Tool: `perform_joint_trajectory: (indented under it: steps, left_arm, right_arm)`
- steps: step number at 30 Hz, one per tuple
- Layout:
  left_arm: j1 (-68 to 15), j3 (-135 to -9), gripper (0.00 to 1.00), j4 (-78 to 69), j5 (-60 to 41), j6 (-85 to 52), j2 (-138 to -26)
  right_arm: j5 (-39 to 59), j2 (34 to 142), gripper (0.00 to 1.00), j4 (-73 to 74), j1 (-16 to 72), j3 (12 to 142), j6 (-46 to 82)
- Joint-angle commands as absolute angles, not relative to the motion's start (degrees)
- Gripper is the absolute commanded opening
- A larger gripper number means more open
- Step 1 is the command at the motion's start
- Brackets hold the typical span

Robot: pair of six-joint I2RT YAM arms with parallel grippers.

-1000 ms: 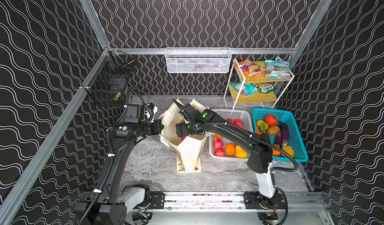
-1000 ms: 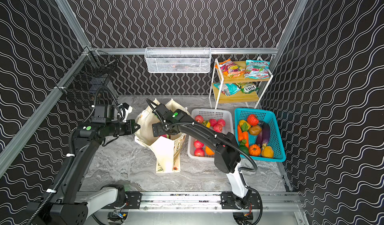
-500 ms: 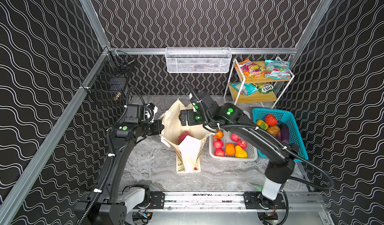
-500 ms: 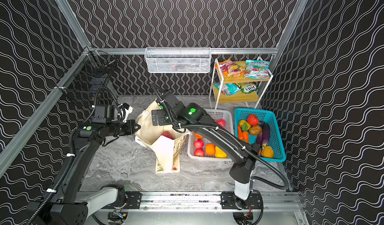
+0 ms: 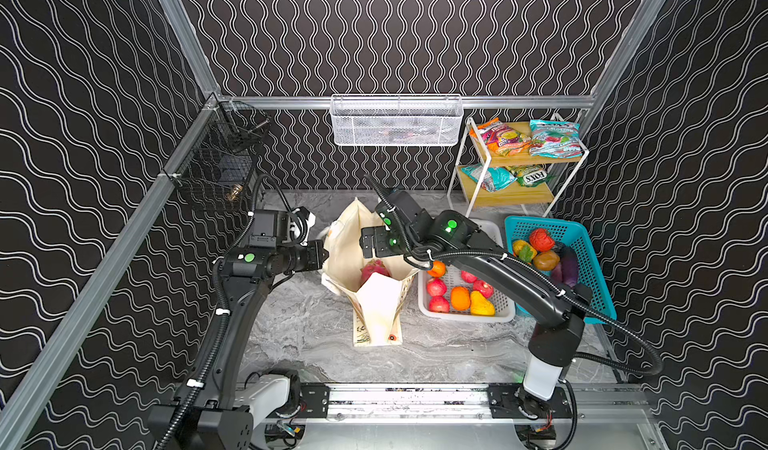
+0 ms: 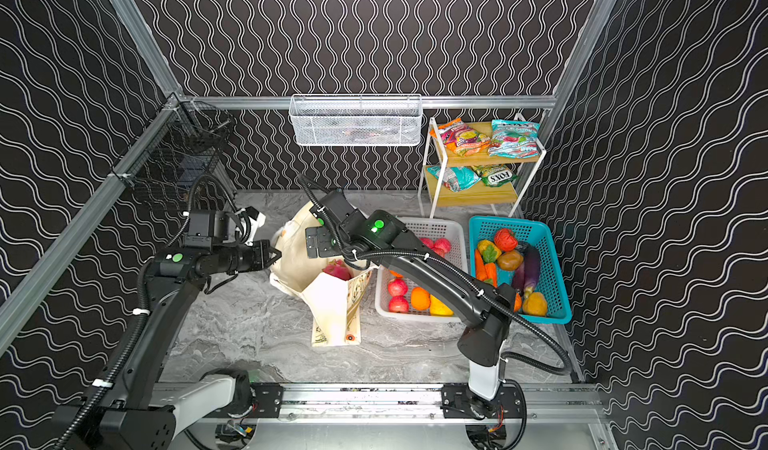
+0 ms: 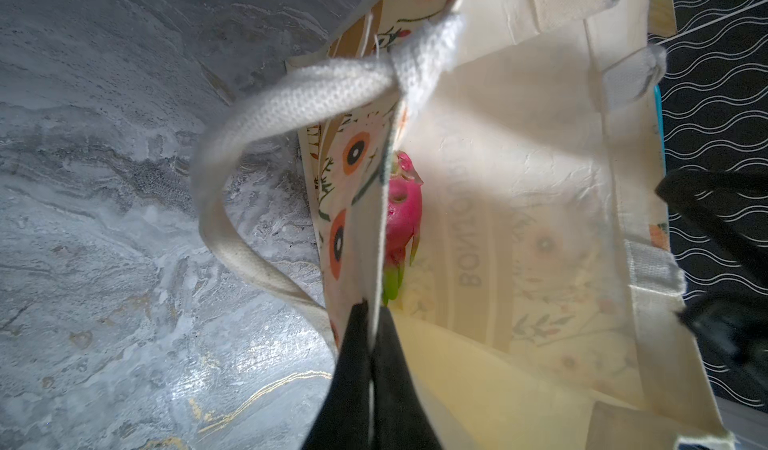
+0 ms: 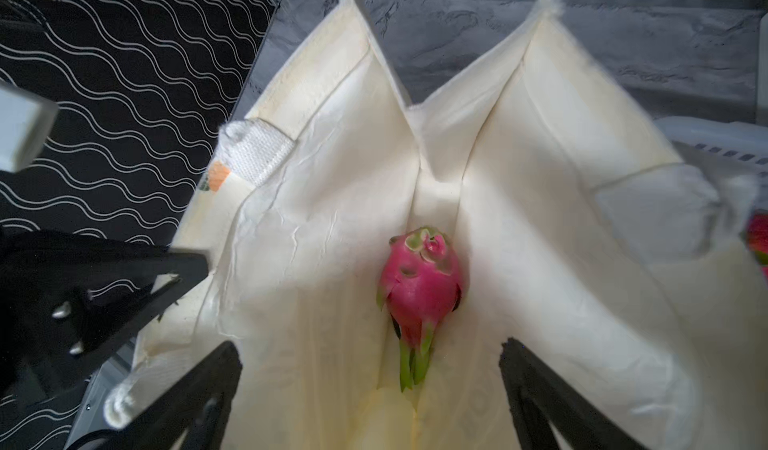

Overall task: Place the food into the grocery bag and tie it
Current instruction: 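Open the right gripper to drop the dragon fruit and withdraw upward, then move the right gripper over the white basket and lower onto the orange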

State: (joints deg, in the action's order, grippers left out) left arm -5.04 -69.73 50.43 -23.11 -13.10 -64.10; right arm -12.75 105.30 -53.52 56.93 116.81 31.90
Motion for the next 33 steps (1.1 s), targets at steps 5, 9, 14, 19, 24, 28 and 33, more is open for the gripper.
perform_joint_trajectory:
  steps: [5,9,14,19,24,28,33]
  left_arm:
    - [-5.0,-70.1,0.0,49.3,-24.3,-12.1,-64.2]
    - [-5.0,-70.1,0.0,49.3,-24.2,-11.9,-64.5]
    - [-5.0,-70.6,0.0,49.6,-23.9,-11.7,-65.0]
    - [-5.0,-71.2,0.0,49.9,-23.7,-11.5,-65.3]
    - [-5.0,-71.9,0.0,50.9,-23.1,-10.6,-65.0]
    - [-5.0,-71.9,0.0,51.2,-22.8,-10.5,-64.9]
    - [-5.0,-70.9,0.0,50.9,-22.6,-10.9,-64.4]
  right_arm:
    - [-12.0,105.5,0.98,-52.6,56.1,116.7,32.9]
    - [-13.1,101.9,0.98,-52.1,54.3,114.1,34.0]
    - [-13.6,95.1,0.99,-51.6,49.6,108.7,35.4]
    - [-14.8,85.0,0.97,-47.5,40.8,97.0,36.2]
    - [-16.3,76.7,0.99,-44.5,30.9,86.7,36.9]
    - [-15.3,74.1,0.99,-43.5,25.6,81.6,37.7]
    - [-12.2,74.1,0.99,-43.0,22.4,76.9,39.6]
